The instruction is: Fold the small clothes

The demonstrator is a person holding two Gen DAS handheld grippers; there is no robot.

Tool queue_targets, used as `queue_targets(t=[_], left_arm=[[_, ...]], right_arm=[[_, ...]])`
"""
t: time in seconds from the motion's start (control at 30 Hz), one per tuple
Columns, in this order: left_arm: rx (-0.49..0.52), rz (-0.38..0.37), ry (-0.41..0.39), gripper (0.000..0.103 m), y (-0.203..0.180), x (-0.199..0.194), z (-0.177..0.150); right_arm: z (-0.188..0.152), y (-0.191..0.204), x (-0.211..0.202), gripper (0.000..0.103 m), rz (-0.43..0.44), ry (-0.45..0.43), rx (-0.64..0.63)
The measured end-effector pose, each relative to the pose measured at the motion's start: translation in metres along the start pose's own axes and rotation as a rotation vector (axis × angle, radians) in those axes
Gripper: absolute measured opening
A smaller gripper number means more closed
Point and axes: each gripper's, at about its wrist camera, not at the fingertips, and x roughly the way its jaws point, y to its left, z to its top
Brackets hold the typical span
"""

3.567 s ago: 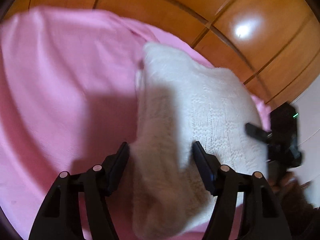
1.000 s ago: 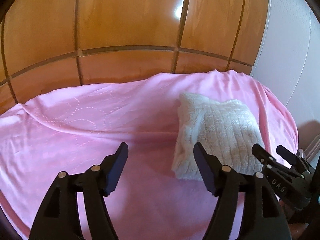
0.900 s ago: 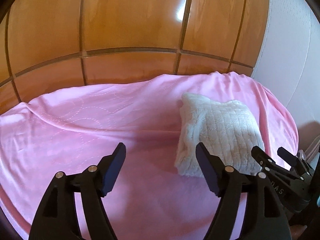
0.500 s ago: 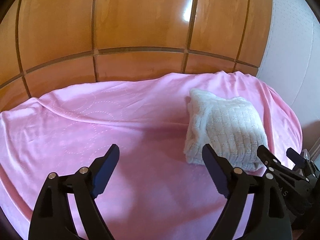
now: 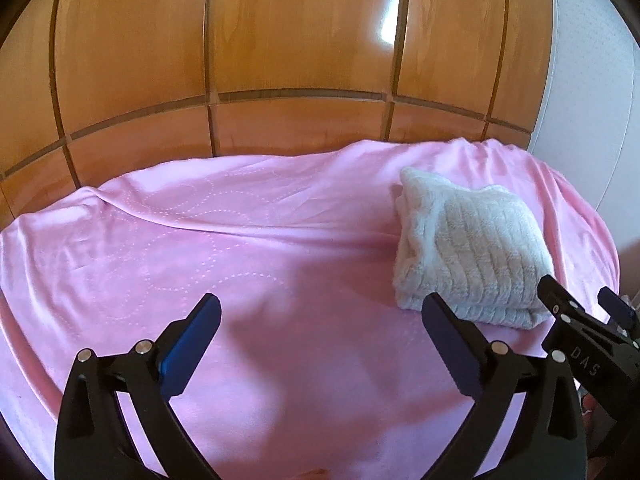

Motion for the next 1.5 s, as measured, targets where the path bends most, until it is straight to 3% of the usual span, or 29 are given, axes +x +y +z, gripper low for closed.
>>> queue_targets(t=[0.4,0.53,1.5], left_arm=[[0.004,0.001,0.025,0.101,-0.003,0.0,-0.001],[0.018,0.03,0.003,0.101,-0.006,-0.003,-0.001],[-0.004,0.04,-0.033,0.101,-0.002,-0.013,-0.002]], right_arm=[[-0.003,-0.004,0.004,0.099,0.007,0.004,0.001],[-0.002,-0.01,0.006,0.099,0.004,-0.001,0.025],[-0.006,-0.003,0.0,0.099,0.002,-0.012,0.025]])
